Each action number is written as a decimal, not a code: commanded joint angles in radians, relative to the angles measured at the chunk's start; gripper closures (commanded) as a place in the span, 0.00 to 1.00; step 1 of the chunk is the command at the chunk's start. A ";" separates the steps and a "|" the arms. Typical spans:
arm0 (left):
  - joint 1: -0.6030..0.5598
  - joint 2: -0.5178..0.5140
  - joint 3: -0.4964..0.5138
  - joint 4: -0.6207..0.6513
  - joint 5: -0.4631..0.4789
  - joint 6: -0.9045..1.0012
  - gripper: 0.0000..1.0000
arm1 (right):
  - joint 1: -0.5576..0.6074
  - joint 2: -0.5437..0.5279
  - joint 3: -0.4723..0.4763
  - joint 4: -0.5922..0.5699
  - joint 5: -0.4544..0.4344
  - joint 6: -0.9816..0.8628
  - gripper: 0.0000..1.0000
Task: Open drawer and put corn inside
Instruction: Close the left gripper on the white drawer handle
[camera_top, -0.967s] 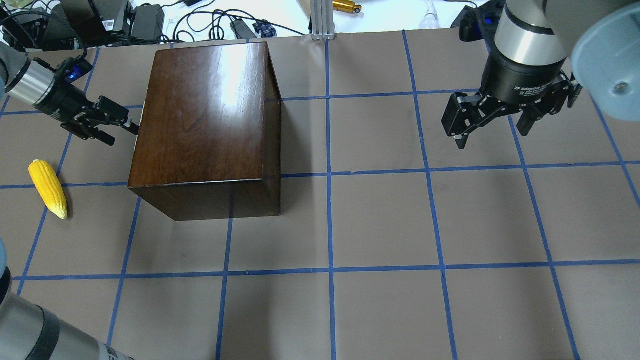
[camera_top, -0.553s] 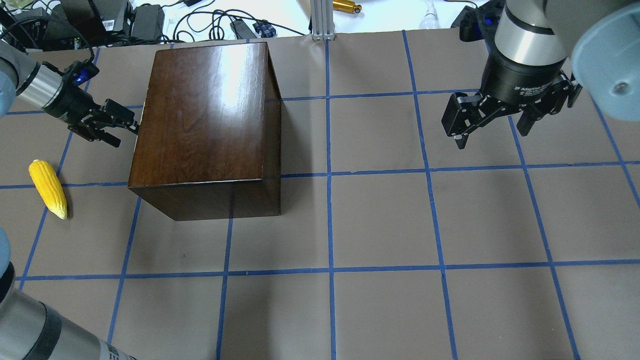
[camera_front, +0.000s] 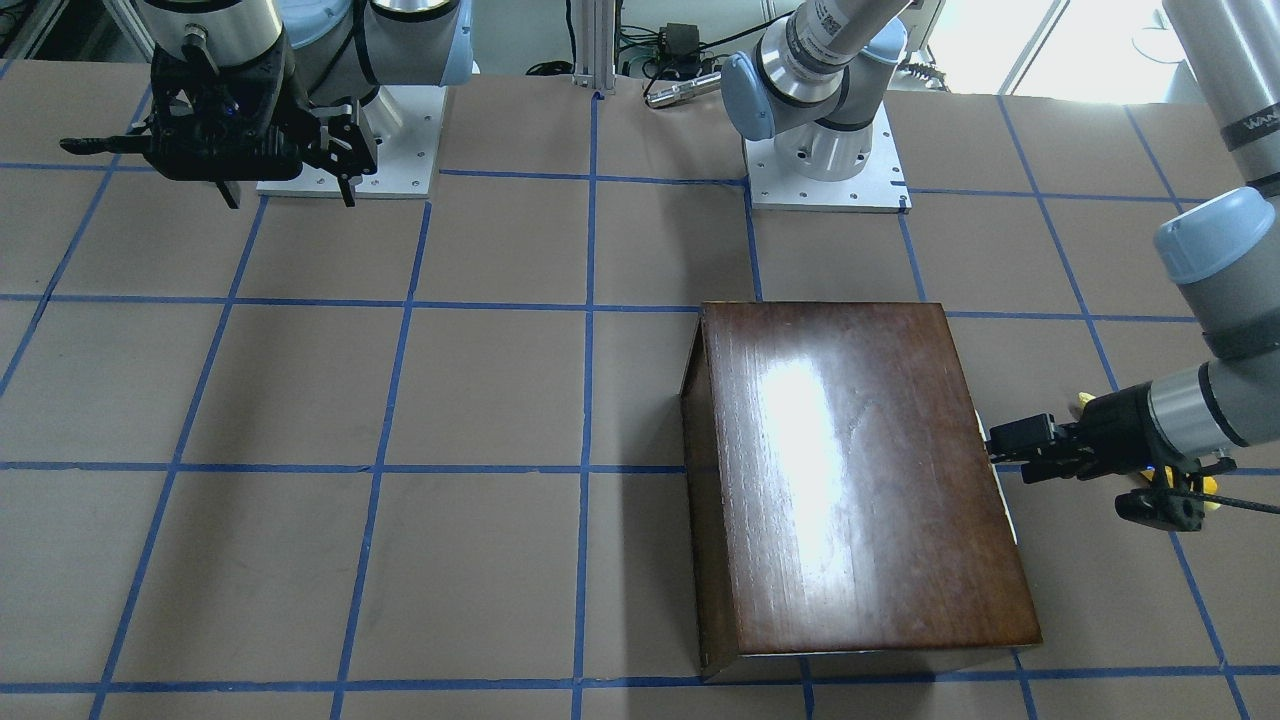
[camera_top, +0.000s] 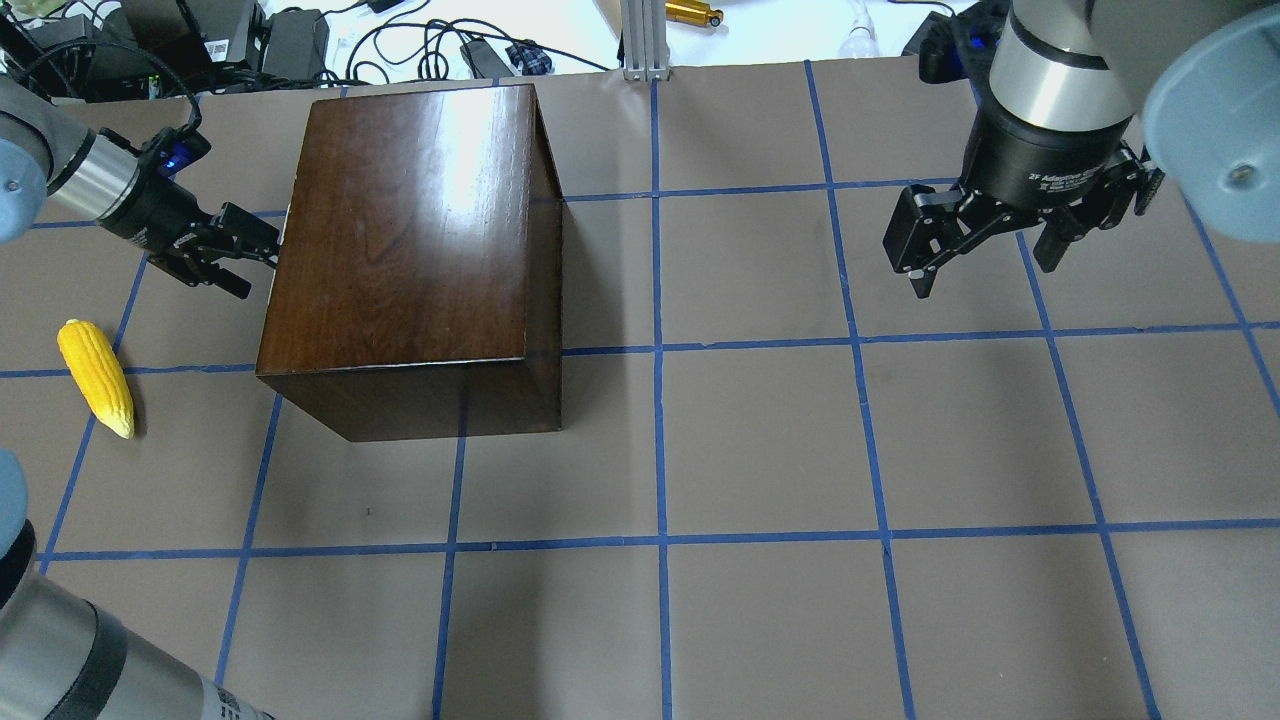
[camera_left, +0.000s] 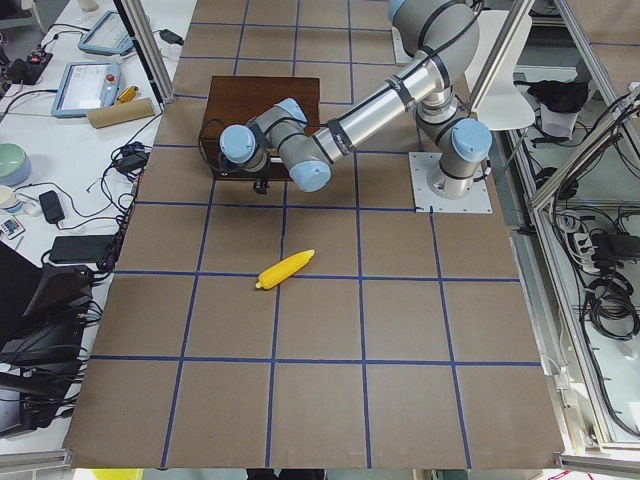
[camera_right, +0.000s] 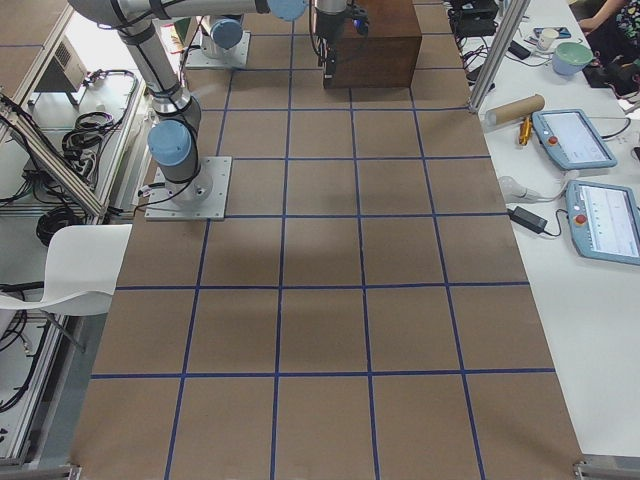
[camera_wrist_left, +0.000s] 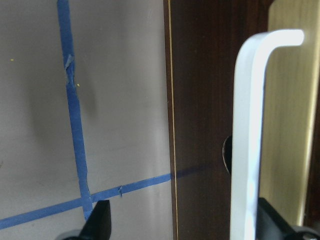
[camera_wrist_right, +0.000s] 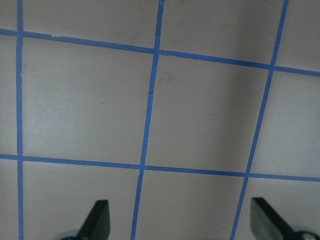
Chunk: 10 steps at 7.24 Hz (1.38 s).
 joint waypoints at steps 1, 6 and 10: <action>0.000 -0.005 -0.003 0.007 0.004 0.001 0.00 | 0.000 0.000 0.000 0.000 0.000 0.000 0.00; 0.004 0.002 -0.008 0.025 0.013 0.005 0.00 | 0.000 0.000 0.000 0.000 0.000 0.000 0.00; 0.009 0.002 -0.008 0.027 0.019 0.005 0.00 | 0.000 0.000 0.000 0.000 -0.002 0.000 0.00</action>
